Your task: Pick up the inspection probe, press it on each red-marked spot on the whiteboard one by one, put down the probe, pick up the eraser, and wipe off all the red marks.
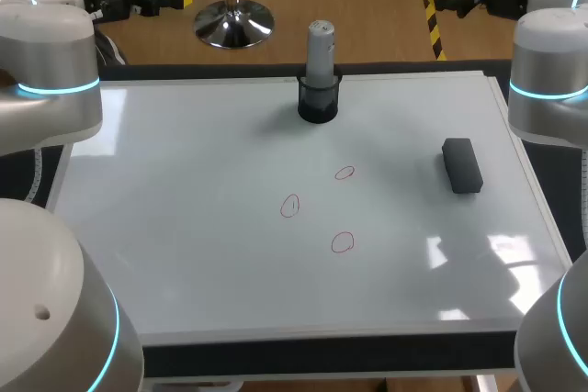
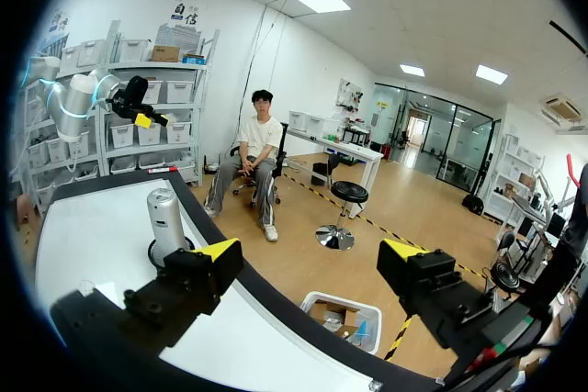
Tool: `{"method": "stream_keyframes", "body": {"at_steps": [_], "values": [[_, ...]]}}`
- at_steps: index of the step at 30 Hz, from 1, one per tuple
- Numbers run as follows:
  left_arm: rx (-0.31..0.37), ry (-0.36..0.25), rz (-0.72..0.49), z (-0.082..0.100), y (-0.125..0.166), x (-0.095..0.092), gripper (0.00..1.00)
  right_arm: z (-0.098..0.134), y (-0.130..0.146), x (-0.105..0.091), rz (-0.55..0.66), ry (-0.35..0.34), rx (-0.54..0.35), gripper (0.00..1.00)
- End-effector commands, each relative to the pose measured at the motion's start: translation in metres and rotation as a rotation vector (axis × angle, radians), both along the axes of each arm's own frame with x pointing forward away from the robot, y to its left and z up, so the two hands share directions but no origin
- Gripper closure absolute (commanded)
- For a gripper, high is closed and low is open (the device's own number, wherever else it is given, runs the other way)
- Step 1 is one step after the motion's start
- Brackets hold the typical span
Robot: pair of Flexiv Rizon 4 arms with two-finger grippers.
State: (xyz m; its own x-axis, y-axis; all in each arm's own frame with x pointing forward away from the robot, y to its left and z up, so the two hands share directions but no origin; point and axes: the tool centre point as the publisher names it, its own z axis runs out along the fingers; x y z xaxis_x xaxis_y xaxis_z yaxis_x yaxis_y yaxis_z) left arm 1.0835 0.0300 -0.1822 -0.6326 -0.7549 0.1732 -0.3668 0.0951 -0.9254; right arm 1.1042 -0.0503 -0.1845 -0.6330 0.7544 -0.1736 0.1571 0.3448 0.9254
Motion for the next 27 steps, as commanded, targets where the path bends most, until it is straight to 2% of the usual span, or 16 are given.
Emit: {"method": "stream_keyframes", "body": {"at_steps": [1,27], "values": [[0.0,0.0,0.0,0.0,0.0,0.0,0.0,0.0,0.0,0.0,0.0,0.0,0.0,0.0],[0.007,0.001,-0.003,-0.001,-0.0004,-0.0001,0.0,0.0,0.0,0.0,0.0,0.0,0.0,0.0]]}}
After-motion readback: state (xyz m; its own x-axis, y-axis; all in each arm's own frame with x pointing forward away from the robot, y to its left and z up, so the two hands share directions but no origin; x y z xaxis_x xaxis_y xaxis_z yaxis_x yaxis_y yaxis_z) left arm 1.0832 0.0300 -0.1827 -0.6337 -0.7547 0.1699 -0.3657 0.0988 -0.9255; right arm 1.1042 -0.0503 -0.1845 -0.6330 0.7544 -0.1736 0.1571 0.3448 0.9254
